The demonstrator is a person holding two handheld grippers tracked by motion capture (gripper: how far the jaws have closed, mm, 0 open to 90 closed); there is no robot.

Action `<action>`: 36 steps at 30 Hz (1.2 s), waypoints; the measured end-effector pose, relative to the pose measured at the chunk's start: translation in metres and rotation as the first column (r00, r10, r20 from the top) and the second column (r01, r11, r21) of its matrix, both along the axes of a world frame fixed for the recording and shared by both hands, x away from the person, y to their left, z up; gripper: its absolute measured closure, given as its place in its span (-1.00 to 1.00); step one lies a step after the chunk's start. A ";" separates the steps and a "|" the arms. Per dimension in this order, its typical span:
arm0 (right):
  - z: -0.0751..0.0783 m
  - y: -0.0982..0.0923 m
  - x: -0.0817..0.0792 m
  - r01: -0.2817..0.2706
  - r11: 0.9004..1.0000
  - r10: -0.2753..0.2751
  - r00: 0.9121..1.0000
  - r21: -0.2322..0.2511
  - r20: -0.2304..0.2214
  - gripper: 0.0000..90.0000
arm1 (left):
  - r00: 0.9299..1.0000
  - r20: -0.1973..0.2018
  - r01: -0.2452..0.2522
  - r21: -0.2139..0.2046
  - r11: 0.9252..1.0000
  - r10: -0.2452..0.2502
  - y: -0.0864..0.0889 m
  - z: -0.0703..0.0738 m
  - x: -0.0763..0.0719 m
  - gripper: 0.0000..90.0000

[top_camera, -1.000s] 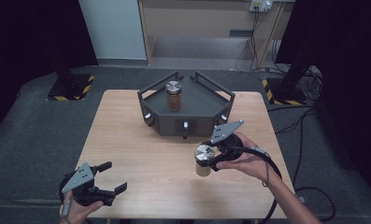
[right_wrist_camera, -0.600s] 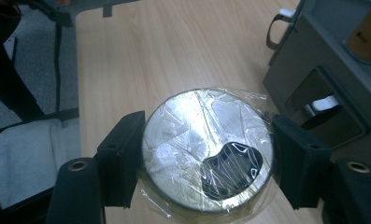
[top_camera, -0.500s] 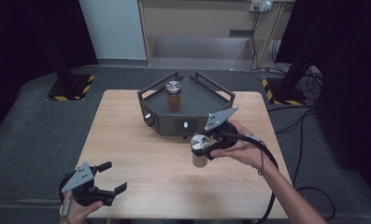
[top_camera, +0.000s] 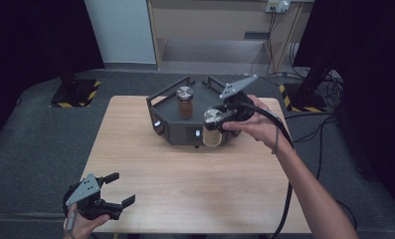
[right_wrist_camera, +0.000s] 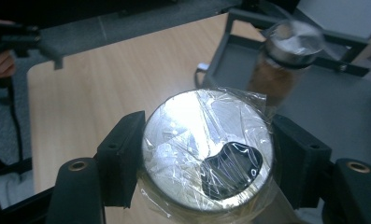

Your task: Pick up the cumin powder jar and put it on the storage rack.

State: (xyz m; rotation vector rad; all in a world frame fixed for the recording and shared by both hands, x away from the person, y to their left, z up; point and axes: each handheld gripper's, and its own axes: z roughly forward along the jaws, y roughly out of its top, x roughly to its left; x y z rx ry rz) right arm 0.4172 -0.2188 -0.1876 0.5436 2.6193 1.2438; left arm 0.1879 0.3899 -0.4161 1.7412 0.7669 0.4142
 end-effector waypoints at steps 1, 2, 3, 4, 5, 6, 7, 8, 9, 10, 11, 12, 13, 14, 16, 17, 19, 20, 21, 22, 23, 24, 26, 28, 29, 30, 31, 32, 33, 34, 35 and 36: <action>0.003 0.001 0.003 0.013 1.000 -0.013 1.000 0.000 0.004 -0.25 | 1.000 0.000 -0.001 -0.001 1.000 0.001 0.000 0.000 0.000 -0.99; 0.005 0.002 0.007 0.024 1.000 -0.024 1.000 -0.004 0.009 -0.25 | 1.000 0.000 -0.001 -0.001 1.000 0.001 0.000 0.000 0.000 -0.99; 0.007 0.004 0.009 0.034 0.999 -0.034 0.999 -0.007 0.009 -0.25 | 1.000 -0.002 -0.002 -0.002 1.000 0.002 0.000 0.000 0.000 -0.99; 0.010 0.005 0.014 0.047 0.999 -0.047 0.999 -0.011 0.006 -0.25 | 1.000 -0.002 -0.003 0.000 1.000 0.003 0.000 0.000 0.000 -0.99; 0.012 0.007 0.018 0.056 0.998 -0.055 0.998 -0.013 0.004 -0.25 | 1.000 -0.003 -0.003 0.001 1.000 0.003 0.000 0.000 0.000 -0.99; 0.013 0.007 0.021 0.065 0.998 -0.065 0.998 -0.013 0.005 -0.25 | 1.000 -0.003 -0.003 0.002 1.000 0.003 0.000 0.000 0.000 -0.99; 0.015 0.009 0.024 0.077 0.997 -0.077 0.997 -0.013 0.009 -0.25 | 1.000 -0.003 -0.003 0.003 1.000 0.003 0.000 0.000 0.000 -0.99; 0.015 0.009 0.026 0.086 0.996 -0.086 0.996 -0.015 0.012 -0.25 | 1.000 -0.004 -0.002 0.003 1.000 0.002 0.000 0.000 0.000 -0.99; 0.016 0.010 0.029 0.095 0.995 -0.094 0.995 -0.014 0.014 -0.25 | 1.000 -0.004 -0.002 0.003 1.000 0.002 0.000 0.000 0.000 -0.99; 0.016 0.010 0.033 0.102 0.995 -0.102 0.995 -0.014 0.011 -0.25 | 1.000 -0.004 -0.002 0.003 1.000 0.002 0.000 0.000 0.000 -0.99; 0.016 0.011 0.036 0.110 0.994 -0.110 0.994 -0.013 0.011 -0.25 | 1.000 -0.004 -0.003 0.002 1.000 0.003 0.000 0.000 0.000 -0.99; 0.016 0.012 0.038 0.121 0.993 -0.121 0.993 -0.014 0.014 -0.25 | 1.000 -0.004 -0.003 0.001 1.000 0.003 0.000 -0.001 0.000 -0.99; 0.015 0.013 0.040 0.134 0.991 -0.133 0.991 -0.015 0.017 -0.25 | 1.000 -0.004 -0.003 0.000 1.000 0.003 0.000 -0.001 0.000 -0.99; 0.014 0.014 0.042 0.144 0.989 -0.144 0.989 -0.015 0.018 -0.25 | 1.000 -0.004 -0.002 0.000 1.000 0.002 0.000 -0.001 0.000 -0.99; 0.009 0.016 0.048 0.165 0.986 -0.165 0.986 -0.011 0.009 -0.25 | 1.000 -0.004 -0.001 0.001 1.000 0.001 0.000 0.000 0.001 -0.99; 0.007 0.018 0.051 0.176 0.984 -0.176 0.984 -0.015 0.007 -0.25 | 1.000 -0.004 -0.001 0.002 1.000 0.001 0.000 0.000 0.001 -0.99; 0.003 0.022 0.056 0.195 0.981 -0.194 0.981 -0.026 0.009 -0.25 | 1.000 -0.004 -0.001 0.004 1.000 0.001 0.000 0.000 0.001 -0.99; 0.001 0.024 0.058 0.206 0.978 -0.205 0.979 -0.033 0.014 -0.25 | 1.000 -0.004 -0.001 0.004 1.000 0.001 0.001 0.000 0.001 -0.99; -0.001 0.026 0.059 0.215 0.976 -0.214 0.977 -0.037 0.020 -0.25 | 1.000 -0.005 -0.001 0.003 1.000 0.001 0.001 0.000 0.001 -0.99; -0.003 0.028 0.061 0.224 0.974 -0.224 0.974 -0.035 0.021 -0.25 | 1.000 -0.005 0.000 0.002 1.000 0.000 0.001 -0.001 0.001 -0.99; -0.005 0.029 0.063 0.231 0.972 -0.231 0.973 -0.031 0.019 -0.25 | 1.000 -0.004 0.001 0.001 1.000 -0.001 0.001 -0.001 0.001 -0.99; -0.007 0.029 0.066 0.238 0.971 -0.238 0.971 -0.021 0.009 -0.25 | 1.000 -0.005 0.002 0.002 1.000 -0.002 0.001 -0.001 0.001 -0.99; -0.013 0.030 0.071 0.255 0.967 -0.255 0.967 -0.007 -0.003 -0.25 | 1.000 -0.005 0.003 0.003 1.000 -0.003 0.001 -0.001 0.001 -0.99; -0.018 0.033 0.073 0.272 0.962 -0.272 0.962 -0.005 0.000 -0.25 | 1.000 -0.003 0.002 0.001 1.000 -0.002 0.001 -0.001 0.001 -0.99; -0.020 0.034 0.074 0.276 0.961 -0.276 0.961 -0.006 -0.002 -0.25 | 1.000 -0.003 0.002 -0.001 1.000 -0.002 0.001 -0.001 0.001 -0.99; -0.022 0.035 0.076 0.288 0.958 -0.288 0.958 -0.006 -0.011 -0.25 | 1.000 -0.003 0.001 -0.001 1.000 -0.001 0.002 -0.001 0.001 -0.99; -0.025 0.035 0.078 0.297 0.955 -0.297 0.955 -0.004 -0.013 -0.25 | 1.000 -0.004 0.001 0.000 1.000 -0.001 0.002 -0.001 0.001 -0.99; -0.026 0.035 0.079 0.306 0.952 -0.306 0.952 -0.007 -0.016 -0.25 | 1.000 -0.004 0.002 0.000 1.000 -0.002 0.002 -0.001 0.001 -0.99; -0.027 0.036 0.080 0.309 0.951 -0.309 0.951 -0.013 -0.015 -0.25 | 1.000 -0.004 0.003 0.000 1.000 -0.003 0.002 -0.001 0.001 -0.99; -0.028 0.036 0.082 0.308 0.951 -0.308 0.951 -0.015 -0.014 -0.25 | 1.000 -0.004 0.004 -0.001 1.000 -0.004 0.002 -0.001 0.001 -0.99; -0.029 0.036 0.083 0.309 0.951 -0.310 0.951 -0.013 -0.019 -0.25 | 1.000 -0.004 0.005 0.000 1.000 -0.005 0.002 -0.001 0.002 -0.99; -0.030 0.035 0.084 0.312 0.950 -0.312 0.950 -0.011 -0.021 -0.25 | 1.000 -0.004 0.005 0.001 1.000 -0.005 0.001 -0.001 0.002 -0.99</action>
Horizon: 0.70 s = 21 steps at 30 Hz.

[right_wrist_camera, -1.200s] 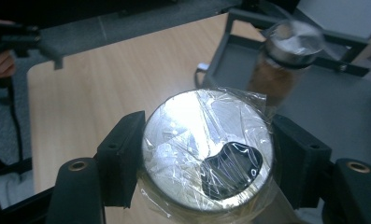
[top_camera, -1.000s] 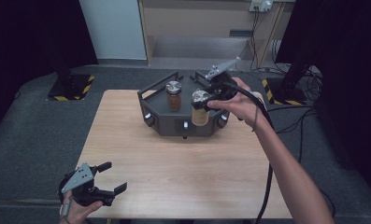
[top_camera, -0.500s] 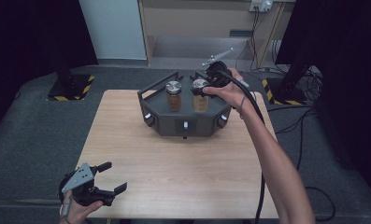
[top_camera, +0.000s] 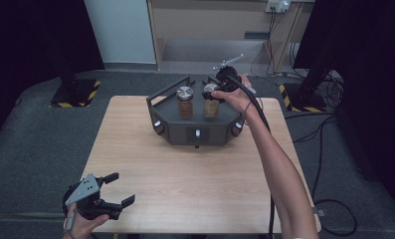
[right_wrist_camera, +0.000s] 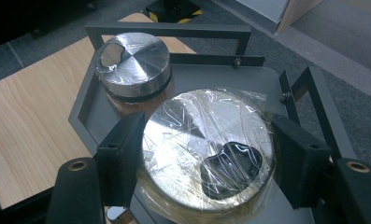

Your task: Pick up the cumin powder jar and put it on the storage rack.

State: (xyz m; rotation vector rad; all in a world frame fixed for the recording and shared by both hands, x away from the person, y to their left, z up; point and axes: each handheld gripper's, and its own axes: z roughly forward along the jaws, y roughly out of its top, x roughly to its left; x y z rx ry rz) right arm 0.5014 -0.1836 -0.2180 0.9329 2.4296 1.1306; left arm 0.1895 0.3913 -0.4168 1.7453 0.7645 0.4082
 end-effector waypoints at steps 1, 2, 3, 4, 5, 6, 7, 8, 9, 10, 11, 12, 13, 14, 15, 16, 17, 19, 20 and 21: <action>-0.001 0.000 0.001 0.002 1.000 -0.002 1.000 0.000 0.002 -0.25 | 1.000 0.000 0.000 0.000 1.000 0.000 0.000 0.000 0.000 -0.99; -0.001 0.000 0.001 0.004 1.000 -0.004 1.000 0.001 0.003 -0.25 | 1.000 0.000 0.001 -0.001 1.000 -0.001 0.000 0.000 0.000 -0.99; -0.002 -0.001 0.002 0.007 1.000 -0.007 1.000 0.000 0.005 -0.25 | 1.000 0.000 0.001 0.000 1.000 -0.001 0.000 0.000 0.000 -0.99; -0.003 -0.001 0.002 0.011 1.000 -0.011 1.000 0.001 0.003 -0.25 | 1.000 0.001 0.000 0.000 1.000 0.000 0.000 0.000 0.000 -0.99; -0.003 -0.001 0.003 0.010 1.000 -0.010 1.000 0.003 0.003 -0.25 | 1.000 0.002 0.000 0.000 1.000 0.000 0.000 0.000 0.000 -0.99; -0.004 -0.001 0.004 0.009 1.000 -0.009 1.000 -0.001 0.002 -0.25 | 1.000 0.002 0.000 -0.003 1.000 0.000 0.000 0.000 0.000 -0.99; -0.005 -0.001 0.004 0.009 1.000 -0.009 1.000 0.000 0.001 -0.25 | 1.000 0.002 0.000 -0.004 1.000 0.000 0.000 0.000 0.000 -0.99; -0.006 0.000 0.005 0.013 1.000 -0.013 1.000 -0.005 0.000 -0.25 | 1.000 0.001 0.000 0.000 1.000 0.000 0.000 0.000 0.000 -0.99; -0.007 0.002 0.005 0.014 1.000 -0.014 1.000 -0.012 0.003 -0.25 | 1.000 0.002 0.000 0.000 1.000 0.000 0.000 0.000 0.000 -0.99; -0.009 0.002 0.005 0.017 1.000 -0.017 1.000 -0.013 0.004 -0.25 | 1.000 0.003 0.000 -0.001 1.000 0.000 0.000 0.000 0.000 -0.99; -0.010 0.002 0.006 0.019 1.000 -0.019 1.000 -0.005 0.004 -0.25 | 1.000 0.005 -0.001 -0.001 1.000 0.001 0.000 0.000 -0.001 -0.99; -0.013 0.001 0.007 0.020 1.000 -0.020 1.000 0.004 -0.003 -0.25 | 1.000 0.005 -0.002 -0.002 1.000 0.002 0.000 0.000 -0.001 -0.99; -0.014 0.001 0.008 0.017 1.000 -0.017 1.000 0.004 -0.007 -0.25 | 1.000 0.005 -0.002 -0.003 1.000 0.002 0.000 0.000 -0.001 -0.99; -0.016 0.001 0.009 0.018 1.000 -0.018 1.000 0.000 -0.013 -0.25 | 1.000 0.005 -0.001 -0.001 1.000 0.001 0.001 0.000 0.000 -0.99; -0.017 0.002 0.009 0.022 1.000 -0.022 1.000 -0.002 -0.016 -0.25 | 1.000 0.004 -0.002 -0.002 1.000 0.002 0.001 0.000 0.000 -0.99; -0.017 0.003 0.010 0.020 1.000 -0.020 1.000 -0.010 -0.017 -0.25 | 1.000 0.004 -0.001 -0.002 1.000 0.001 0.001 0.000 0.000 -0.99; -0.018 0.003 0.011 0.022 1.000 -0.022 1.000 -0.009 -0.020 -0.25 | 1.000 0.005 -0.001 -0.002 1.000 0.001 0.001 0.000 0.000 -0.99; -0.019 0.002 0.012 0.024 1.000 -0.024 0.999 -0.005 -0.025 -0.25 | 1.000 0.005 0.000 -0.002 1.000 0.000 0.001 0.000 0.000 -0.99; -0.020 0.002 0.012 0.027 1.000 -0.027 0.999 -0.004 -0.025 -0.25 | 1.000 0.005 0.000 -0.002 1.000 0.000 0.001 0.000 0.000 -0.99; -0.021 0.002 0.012 0.026 1.000 -0.026 0.999 -0.006 -0.022 -0.25 | 1.000 0.004 0.000 -0.001 1.000 0.000 0.000 0.000 0.000 -0.99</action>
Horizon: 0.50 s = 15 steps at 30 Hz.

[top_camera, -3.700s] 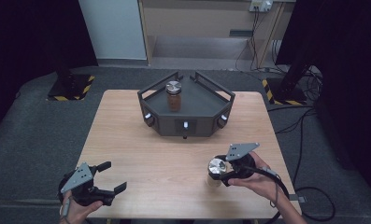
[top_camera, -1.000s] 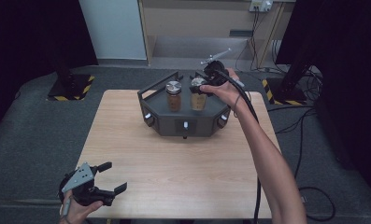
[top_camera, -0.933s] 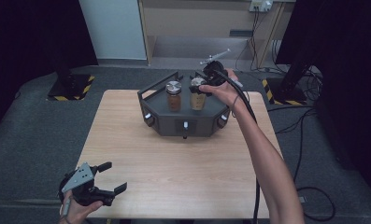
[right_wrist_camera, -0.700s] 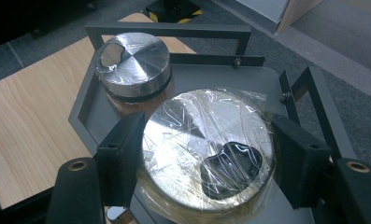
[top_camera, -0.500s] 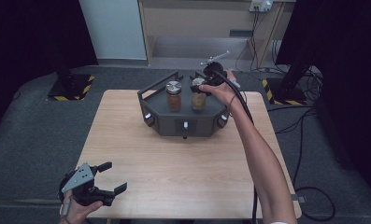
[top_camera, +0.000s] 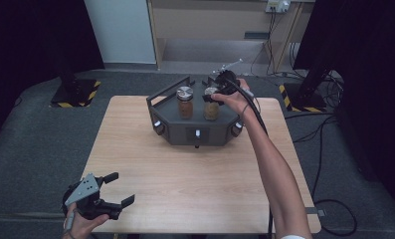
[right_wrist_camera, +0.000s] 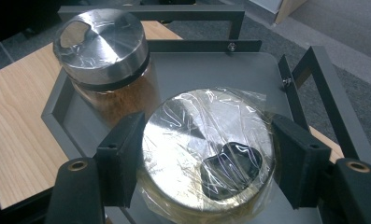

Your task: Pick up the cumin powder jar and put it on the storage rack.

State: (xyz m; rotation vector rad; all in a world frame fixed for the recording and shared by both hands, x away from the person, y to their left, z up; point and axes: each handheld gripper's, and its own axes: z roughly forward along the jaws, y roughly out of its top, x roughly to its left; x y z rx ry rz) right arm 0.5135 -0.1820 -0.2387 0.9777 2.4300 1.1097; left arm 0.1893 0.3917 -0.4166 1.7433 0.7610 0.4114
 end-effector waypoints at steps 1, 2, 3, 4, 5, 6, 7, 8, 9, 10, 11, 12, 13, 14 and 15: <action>0.000 0.000 0.000 0.002 1.000 -0.002 1.000 0.000 -0.003 -0.25 | 1.000 0.000 0.000 0.001 1.000 0.000 0.000 0.000 0.000 -0.99; -0.001 0.000 0.001 0.000 1.000 0.000 1.000 0.001 -0.003 -0.25 | 1.000 -0.001 0.001 0.001 1.000 -0.001 0.000 0.000 0.000 -0.99; -0.002 -0.001 0.001 0.001 1.000 -0.001 1.000 0.006 -0.002 -0.25 | 1.000 -0.001 0.001 0.001 1.000 -0.001 0.000 0.000 0.000 -0.99; -0.002 -0.002 0.001 0.001 1.000 -0.001 1.000 0.008 -0.002 -0.25 | 1.000 0.000 0.001 0.002 1.000 -0.001 0.000 0.000 0.000 -0.99; -0.003 -0.002 0.001 0.001 1.000 -0.001 1.000 0.010 -0.002 -0.25 | 1.000 0.000 0.001 0.002 1.000 -0.001 0.000 0.000 0.000 -0.99; -0.004 -0.003 0.000 -0.003 1.000 0.003 1.000 0.013 0.000 -0.27 | 1.000 0.000 0.001 0.002 1.000 -0.001 0.000 0.000 0.000 -0.99; -0.005 -0.004 0.000 -0.013 1.000 0.013 1.000 0.016 0.002 -0.33 | 1.000 -0.001 0.002 0.003 1.000 -0.002 0.000 0.000 0.000 -0.99; -0.007 -0.006 0.001 -0.023 0.999 0.023 1.000 0.023 0.002 -0.48 | 1.000 -0.001 0.002 0.005 1.000 -0.002 -0.001 0.000 0.000 -0.98; -0.009 -0.007 0.001 -0.020 0.999 0.020 1.000 0.039 0.003 -0.67 | 1.000 -0.001 0.003 0.007 1.000 -0.003 -0.001 0.001 0.000 -0.98; -0.010 -0.007 -0.001 -0.008 0.999 0.008 1.000 0.046 0.003 -0.80 | 1.000 0.000 0.004 0.007 1.000 -0.004 -0.001 0.001 0.000 -0.98; -0.010 -0.007 -0.003 0.001 0.999 -0.001 1.000 0.046 0.006 -0.87 | 1.000 0.000 0.004 0.006 1.000 -0.004 -0.001 0.001 0.000 -0.99; -0.010 -0.008 -0.005 0.011 0.999 -0.011 1.000 0.046 0.010 -0.91 | 1.000 0.001 0.004 0.005 1.000 -0.004 -0.001 0.001 0.000 -0.98; -0.009 -0.009 -0.007 0.020 0.999 -0.021 1.000 0.047 0.014 -0.94 | 1.000 0.002 0.004 0.006 1.000 -0.004 -0.001 0.001 0.000 -0.99; -0.008 -0.012 -0.008 0.025 0.998 -0.025 1.000 0.051 0.013 -0.95 | 1.000 0.002 0.004 0.005 1.000 -0.004 -0.001 0.001 0.000 -0.98; -0.007 -0.016 -0.009 0.025 0.998 -0.026 1.000 0.062 0.017 -0.94 | 1.000 0.003 0.004 0.003 1.000 -0.004 -0.001 0.000 0.000 -0.99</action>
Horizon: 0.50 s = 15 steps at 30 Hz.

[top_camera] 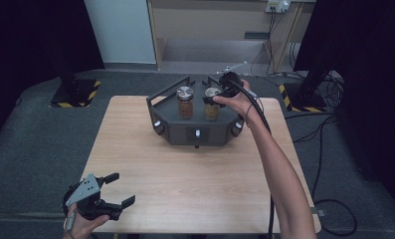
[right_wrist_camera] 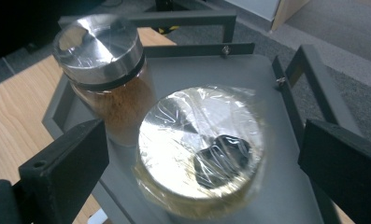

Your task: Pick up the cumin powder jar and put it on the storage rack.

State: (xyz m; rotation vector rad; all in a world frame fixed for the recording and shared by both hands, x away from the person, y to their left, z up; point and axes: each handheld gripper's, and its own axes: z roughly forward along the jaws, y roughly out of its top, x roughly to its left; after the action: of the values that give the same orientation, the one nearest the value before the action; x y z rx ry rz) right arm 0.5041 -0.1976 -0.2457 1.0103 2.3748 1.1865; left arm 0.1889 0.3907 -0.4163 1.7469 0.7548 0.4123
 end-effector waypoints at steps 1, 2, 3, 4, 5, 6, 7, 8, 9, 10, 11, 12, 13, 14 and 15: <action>0.002 -0.004 -0.002 0.004 1.000 -0.004 1.000 0.008 0.007 -0.94 | 1.000 0.000 -0.001 0.001 1.000 0.001 0.000 0.000 0.000 -0.98; 0.004 -0.008 -0.004 0.012 1.000 -0.012 1.000 0.019 0.011 -0.94 | 1.000 0.001 -0.001 0.000 1.000 0.001 0.000 0.000 0.000 -0.99; 0.007 -0.012 -0.006 0.019 0.999 -0.019 1.000 0.030 0.010 -0.94 | 1.000 0.000 0.000 -0.001 1.000 0.000 0.000 0.000 0.000 -0.99; 0.012 -0.015 -0.008 0.015 1.000 -0.015 1.000 0.025 0.011 -0.94 | 1.000 0.001 0.000 -0.001 1.000 0.000 0.000 0.000 0.000 -0.99; 0.017 -0.016 -0.011 0.015 1.000 -0.016 0.999 0.007 0.029 -0.93 | 1.000 0.000 0.001 0.000 1.000 -0.001 0.000 0.000 0.000 -0.99; 0.021 -0.019 -0.014 0.019 1.000 -0.019 0.999 0.000 0.048 -0.93 | 1.000 0.001 0.002 0.003 1.000 -0.002 -0.001 0.000 0.000 -0.99; 0.025 -0.024 -0.017 0.024 1.000 -0.024 0.998 0.019 0.050 -0.93 | 1.000 0.001 0.003 0.005 1.000 -0.003 -0.001 0.001 0.001 -0.99; 0.028 -0.030 -0.019 0.024 0.999 -0.026 0.999 0.047 0.047 -0.94 | 1.000 0.001 0.003 0.004 1.000 -0.003 -0.001 0.001 0.001 -0.99; 0.032 -0.034 -0.021 0.019 0.998 -0.022 0.998 0.062 0.052 -0.94 | 1.000 0.002 0.003 0.003 1.000 -0.003 -0.001 0.001 0.000 -0.99; 0.037 -0.036 -0.025 0.017 0.998 -0.020 0.998 0.059 0.063 -0.94 | 1.000 0.001 0.003 0.002 1.000 -0.003 -0.001 0.001 0.000 -0.98; 0.042 -0.037 -0.028 0.013 0.999 -0.016 0.997 0.044 0.074 -0.95 | 1.000 0.001 0.003 0.003 1.000 -0.003 -0.001 0.001 0.000 -0.99; 0.048 -0.038 -0.031 0.008 1.000 -0.010 0.996 0.029 0.086 -0.95 | 1.000 0.001 0.003 0.005 1.000 -0.003 -0.001 0.001 0.000 -0.99; 0.053 -0.040 -0.035 0.006 1.000 -0.008 0.995 0.019 0.095 -0.94 | 1.000 0.000 0.004 0.007 1.000 -0.004 -0.001 0.001 0.000 -0.99; 0.056 -0.042 -0.039 0.006 1.000 -0.008 0.995 0.021 0.104 -0.94 | 1.000 0.001 0.004 0.005 1.000 -0.004 -0.001 0.001 0.000 -0.98; 0.059 -0.044 -0.042 0.003 1.000 -0.006 0.994 0.027 0.112 -0.94 | 1.000 0.001 0.003 0.001 1.000 -0.003 -0.001 0.001 0.000 -0.99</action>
State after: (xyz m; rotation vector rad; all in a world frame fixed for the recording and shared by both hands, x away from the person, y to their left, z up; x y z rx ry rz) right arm 0.4621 -0.2416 -0.1868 0.9317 2.2747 1.2427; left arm 0.1888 0.3892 -0.4157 1.7488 0.7514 0.4111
